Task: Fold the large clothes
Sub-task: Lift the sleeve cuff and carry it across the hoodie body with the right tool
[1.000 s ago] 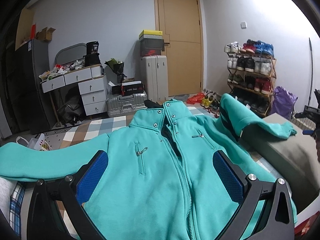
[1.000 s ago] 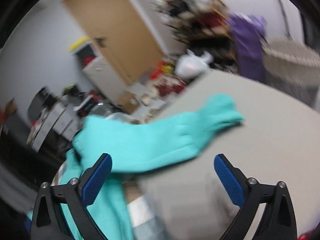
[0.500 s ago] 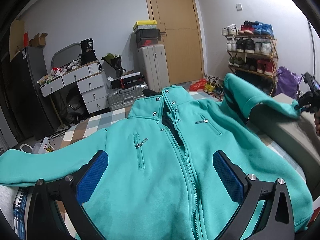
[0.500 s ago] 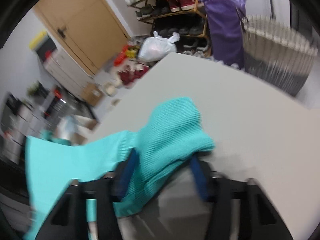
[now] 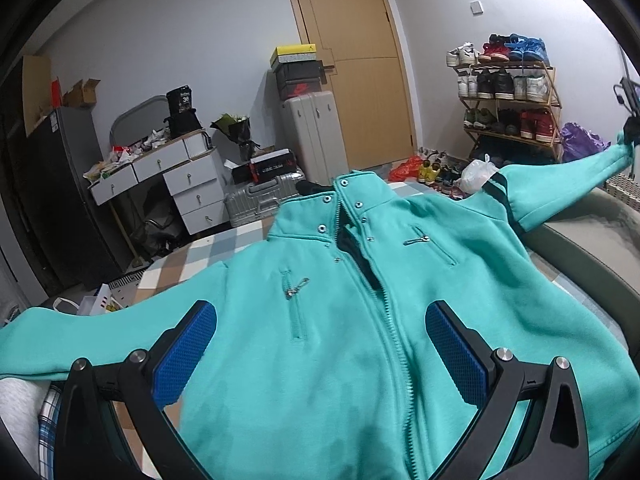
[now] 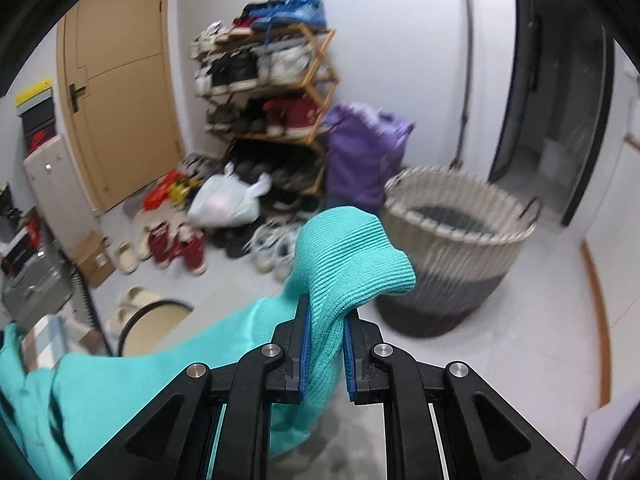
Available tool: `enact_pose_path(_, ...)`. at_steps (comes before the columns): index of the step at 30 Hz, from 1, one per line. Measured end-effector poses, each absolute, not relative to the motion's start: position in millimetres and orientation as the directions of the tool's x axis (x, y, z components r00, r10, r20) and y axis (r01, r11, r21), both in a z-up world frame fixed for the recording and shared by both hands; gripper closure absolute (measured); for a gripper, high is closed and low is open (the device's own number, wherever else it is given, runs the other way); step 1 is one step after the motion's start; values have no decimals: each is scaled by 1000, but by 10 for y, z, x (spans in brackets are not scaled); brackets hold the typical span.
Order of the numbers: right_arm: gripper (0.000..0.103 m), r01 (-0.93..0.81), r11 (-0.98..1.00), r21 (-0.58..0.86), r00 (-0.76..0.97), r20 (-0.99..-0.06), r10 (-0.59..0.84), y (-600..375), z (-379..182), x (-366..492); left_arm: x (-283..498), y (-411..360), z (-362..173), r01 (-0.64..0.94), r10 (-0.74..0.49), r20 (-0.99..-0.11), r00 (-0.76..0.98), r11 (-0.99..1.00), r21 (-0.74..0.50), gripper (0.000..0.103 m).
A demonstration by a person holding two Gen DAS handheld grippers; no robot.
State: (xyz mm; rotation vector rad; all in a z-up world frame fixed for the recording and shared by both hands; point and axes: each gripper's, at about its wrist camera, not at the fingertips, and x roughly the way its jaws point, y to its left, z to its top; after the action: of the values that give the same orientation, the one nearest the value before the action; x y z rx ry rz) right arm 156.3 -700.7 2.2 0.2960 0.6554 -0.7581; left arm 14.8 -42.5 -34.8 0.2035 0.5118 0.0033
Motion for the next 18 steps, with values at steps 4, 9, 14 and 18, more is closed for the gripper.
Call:
enact_pose_path(4, 92, 674, 738, 28, 591, -619, -517, -6843, 246, 1620, 157, -311, -318, 26, 67, -480, 875, 983, 184, 1)
enact_pose_path(9, 93, 531, 845, 64, 716, -566, -408, -6216, 652, 1772, 145, -122, -249, -6, 78, -462, 883, 988, 155, 1)
enact_pose_path(14, 93, 380, 924, 46, 808, -503, -307, -5346, 1247, 1879, 70, 105, -167, -46, 92, -437, 895, 992, 117, 1)
enact_pose_path(18, 93, 254, 965, 63, 871, -448, -200, -4593, 1663, 1886, -35, 380, -86, -81, 100, -427, 899, 995, 61, 1)
